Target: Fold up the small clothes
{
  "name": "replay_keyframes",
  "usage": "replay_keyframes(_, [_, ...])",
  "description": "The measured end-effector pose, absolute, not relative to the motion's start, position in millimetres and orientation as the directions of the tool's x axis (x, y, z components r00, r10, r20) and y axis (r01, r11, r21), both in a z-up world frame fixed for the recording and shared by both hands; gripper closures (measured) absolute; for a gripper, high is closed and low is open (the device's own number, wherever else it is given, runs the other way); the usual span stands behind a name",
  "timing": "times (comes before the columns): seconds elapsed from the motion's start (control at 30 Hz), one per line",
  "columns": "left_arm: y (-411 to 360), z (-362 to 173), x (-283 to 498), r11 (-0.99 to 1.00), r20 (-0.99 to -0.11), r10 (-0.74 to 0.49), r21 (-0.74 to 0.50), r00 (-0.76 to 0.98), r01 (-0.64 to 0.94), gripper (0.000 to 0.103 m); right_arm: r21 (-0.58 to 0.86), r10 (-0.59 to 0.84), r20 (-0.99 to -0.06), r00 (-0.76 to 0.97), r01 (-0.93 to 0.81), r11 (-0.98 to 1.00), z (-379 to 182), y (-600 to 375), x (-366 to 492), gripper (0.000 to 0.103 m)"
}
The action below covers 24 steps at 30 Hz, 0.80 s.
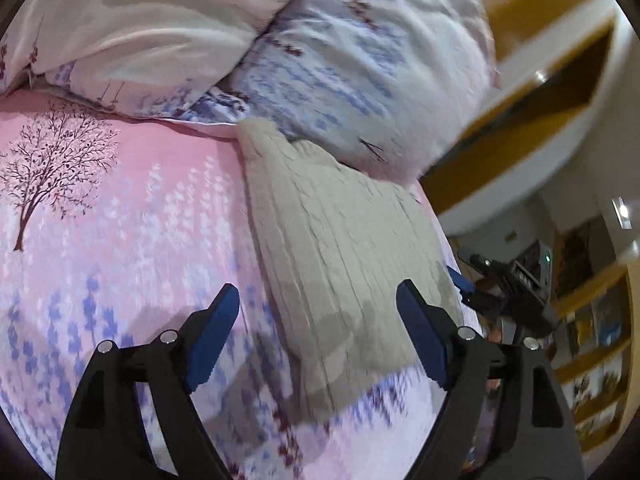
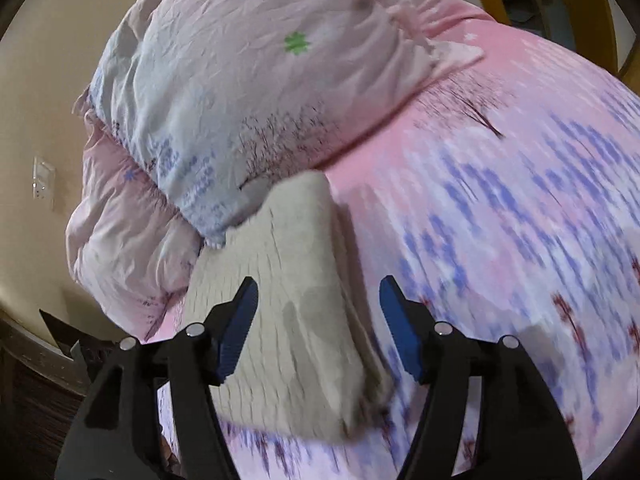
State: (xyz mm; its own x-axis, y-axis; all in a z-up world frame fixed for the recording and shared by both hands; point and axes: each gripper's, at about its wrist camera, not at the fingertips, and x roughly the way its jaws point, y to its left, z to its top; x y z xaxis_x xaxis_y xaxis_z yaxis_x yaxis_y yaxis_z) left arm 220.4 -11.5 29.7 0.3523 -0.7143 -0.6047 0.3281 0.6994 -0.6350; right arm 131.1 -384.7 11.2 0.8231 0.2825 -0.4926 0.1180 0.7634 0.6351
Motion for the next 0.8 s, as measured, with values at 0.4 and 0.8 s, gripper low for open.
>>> replay_keyframes(0.4, [-54.9, 13.8, 257.6, 0.778, -0.714, -0.626, -0.547, 0.313, 0.309, 0.026, 0.596, 0.267, -0.542, 0.797, 0.141, 0.791, -4.1, -382.8, 179.8, 0.092])
replay_keyframes(0.8, [-85.7, 28.3, 239.6, 0.890, -0.782, -0.417, -0.248, 0.464, 0.382, 0.031, 0.600, 0.263, -0.550, 0.792, 0.157, 0.784, -12.6, -397.8, 167.6, 0.035])
